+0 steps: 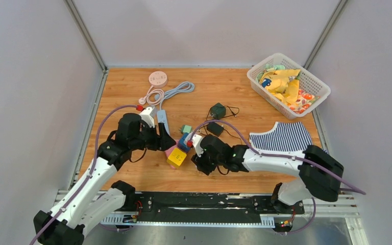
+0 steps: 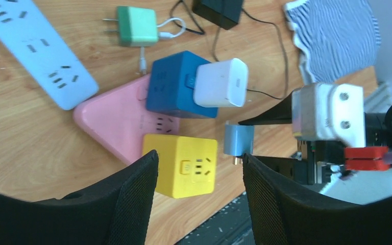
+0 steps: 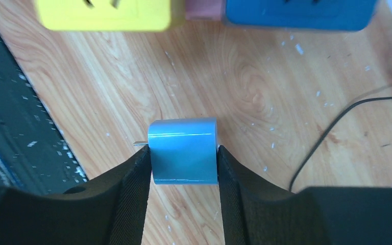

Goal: Insert the plug
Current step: Pick up the plug from the center of the board.

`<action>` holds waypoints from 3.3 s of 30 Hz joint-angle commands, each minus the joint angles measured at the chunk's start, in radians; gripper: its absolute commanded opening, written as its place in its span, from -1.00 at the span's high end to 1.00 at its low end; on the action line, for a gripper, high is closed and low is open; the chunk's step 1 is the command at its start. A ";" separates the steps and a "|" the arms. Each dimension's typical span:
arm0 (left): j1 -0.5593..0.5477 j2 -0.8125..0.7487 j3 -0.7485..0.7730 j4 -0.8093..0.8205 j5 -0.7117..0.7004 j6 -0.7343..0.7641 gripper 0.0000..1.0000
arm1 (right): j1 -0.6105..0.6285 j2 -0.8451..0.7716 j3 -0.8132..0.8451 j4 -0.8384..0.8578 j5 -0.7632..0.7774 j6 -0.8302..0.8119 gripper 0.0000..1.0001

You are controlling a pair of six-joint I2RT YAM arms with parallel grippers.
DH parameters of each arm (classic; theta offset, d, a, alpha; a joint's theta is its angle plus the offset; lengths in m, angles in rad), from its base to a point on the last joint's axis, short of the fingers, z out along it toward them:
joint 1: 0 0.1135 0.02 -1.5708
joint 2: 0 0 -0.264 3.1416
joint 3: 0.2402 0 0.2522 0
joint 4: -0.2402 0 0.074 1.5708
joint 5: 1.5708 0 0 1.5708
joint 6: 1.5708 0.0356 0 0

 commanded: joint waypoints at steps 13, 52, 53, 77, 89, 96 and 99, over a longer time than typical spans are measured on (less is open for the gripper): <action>0.002 -0.075 -0.186 0.421 0.493 -0.369 -0.30 | 0.048 -0.344 0.023 0.237 0.068 0.022 0.32; -0.160 -0.332 -0.130 0.401 0.085 0.307 1.00 | -0.040 -0.242 0.491 -0.273 0.071 0.522 -0.67; -0.170 -0.331 -0.128 0.391 0.073 0.328 1.00 | -0.051 -0.224 0.511 -0.282 0.034 0.537 -0.67; -0.181 -0.331 -0.142 0.362 0.102 0.446 1.00 | -0.178 -0.060 0.533 -0.225 -0.266 0.636 -0.54; -0.181 -0.330 -0.141 0.352 0.114 0.464 1.00 | -0.191 0.040 0.561 -0.206 -0.401 0.630 -0.34; -0.181 -0.336 -0.146 0.349 0.117 0.479 1.00 | -0.191 0.051 0.560 -0.187 -0.442 0.636 0.19; -0.181 -0.337 -0.150 0.350 0.119 0.481 1.00 | -0.191 0.055 0.555 -0.171 -0.471 0.640 0.68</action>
